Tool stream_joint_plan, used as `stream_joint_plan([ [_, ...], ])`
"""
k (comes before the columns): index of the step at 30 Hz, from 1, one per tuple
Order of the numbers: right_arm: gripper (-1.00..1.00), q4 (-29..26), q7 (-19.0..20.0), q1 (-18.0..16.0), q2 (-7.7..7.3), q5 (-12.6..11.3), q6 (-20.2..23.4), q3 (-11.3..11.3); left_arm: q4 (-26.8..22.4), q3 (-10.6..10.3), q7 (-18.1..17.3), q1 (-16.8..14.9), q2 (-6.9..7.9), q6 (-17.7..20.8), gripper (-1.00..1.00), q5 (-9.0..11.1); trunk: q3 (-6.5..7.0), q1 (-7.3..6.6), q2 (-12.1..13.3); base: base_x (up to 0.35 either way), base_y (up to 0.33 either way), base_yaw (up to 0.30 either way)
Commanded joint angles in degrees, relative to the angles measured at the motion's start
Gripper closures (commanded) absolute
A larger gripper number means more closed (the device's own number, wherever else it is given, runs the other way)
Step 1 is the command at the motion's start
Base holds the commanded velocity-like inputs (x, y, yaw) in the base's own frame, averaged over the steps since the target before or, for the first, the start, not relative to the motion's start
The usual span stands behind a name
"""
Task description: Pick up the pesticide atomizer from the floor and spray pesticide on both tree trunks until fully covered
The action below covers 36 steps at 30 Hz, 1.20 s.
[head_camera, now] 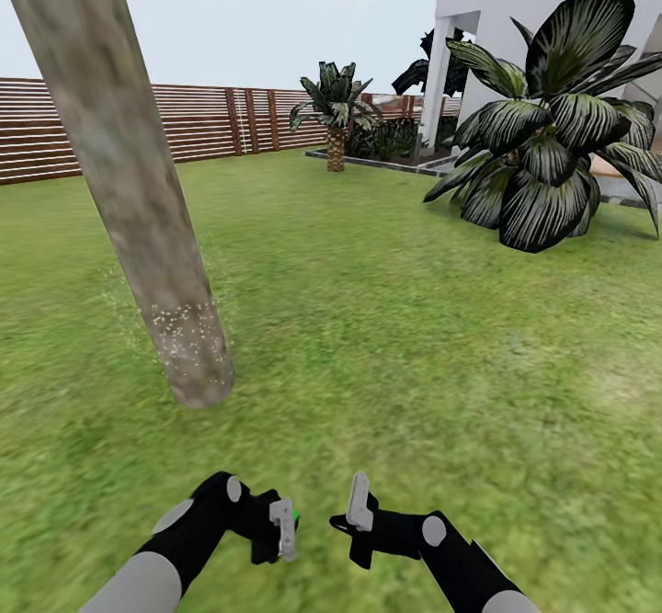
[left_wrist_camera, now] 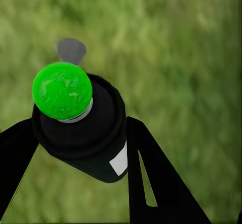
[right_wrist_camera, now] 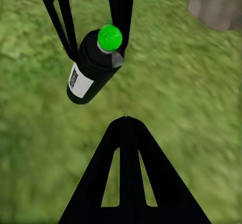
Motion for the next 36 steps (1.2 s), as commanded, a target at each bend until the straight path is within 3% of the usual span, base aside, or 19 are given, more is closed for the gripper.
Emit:
stream_joint_plan([
  [1, 1.0, 0.0, 0.0, 0.0, 0.0, 0.0, -0.01, 0.0, 0.0, 0.01, 0.0, 0.0, -0.28, 0.66, 1.0, -0.58, 0.0, 0.0, 0.0, 0.0, 0.0, 0.0],
  [5, 1.0, 0.0, 0.0, -0.02, 0.0, 0.0, 0.0, 0.0, 0.0, 0.02, -0.04, 0.0, -0.82, 2.54, 1.0, -1.04, 0.0, 0.0, 0.0, 0.0, 0.0, 0.0],
  [20, 1.0, -0.05, -0.08, -0.04, 0.0, 0.0, 0.01, 0.0, 0.4, 0.02, -0.52, 0.15, -3.96, 2.09, 1.0, -0.85, 0.0, 0.0, 0.0, 0.0, 0.0, 0.0],
  [36, 1.0, -0.09, -0.09, -0.03, 0.0, -0.01, 0.01, 0.0, 0.88, 0.02, -0.09, 0.17, -5.02, 2.24, 1.0, -0.95, 0.0, 0.0, 0.0, 0.0, 0.0, 0.0],
])
